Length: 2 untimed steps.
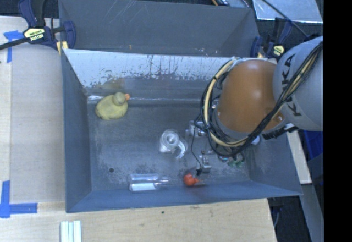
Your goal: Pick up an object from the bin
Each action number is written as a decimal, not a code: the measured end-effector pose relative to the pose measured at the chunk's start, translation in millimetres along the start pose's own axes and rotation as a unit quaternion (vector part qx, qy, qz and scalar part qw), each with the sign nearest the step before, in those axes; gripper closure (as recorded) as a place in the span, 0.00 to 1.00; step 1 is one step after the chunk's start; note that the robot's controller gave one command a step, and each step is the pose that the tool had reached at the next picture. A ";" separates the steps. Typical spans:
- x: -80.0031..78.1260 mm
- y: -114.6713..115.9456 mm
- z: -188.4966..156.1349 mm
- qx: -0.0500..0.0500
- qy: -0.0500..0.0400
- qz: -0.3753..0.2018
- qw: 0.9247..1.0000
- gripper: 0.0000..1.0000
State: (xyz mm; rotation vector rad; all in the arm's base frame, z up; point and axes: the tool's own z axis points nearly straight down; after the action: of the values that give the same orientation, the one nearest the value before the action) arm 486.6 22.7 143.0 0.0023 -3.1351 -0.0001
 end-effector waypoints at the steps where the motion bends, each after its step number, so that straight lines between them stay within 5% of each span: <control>1: -1.8 -0.1 -4.5 0.000 -0.004 0.001 1.000 0.00; 2: -0.7 -14.3 69.9 0.000 -0.006 -0.115 0.993 0.00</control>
Offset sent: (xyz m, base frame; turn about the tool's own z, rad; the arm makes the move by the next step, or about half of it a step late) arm -0.0039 -0.0146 -0.0730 -0.2321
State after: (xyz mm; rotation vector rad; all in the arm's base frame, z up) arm 486.8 8.5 73.1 0.3640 -3.1264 -0.0019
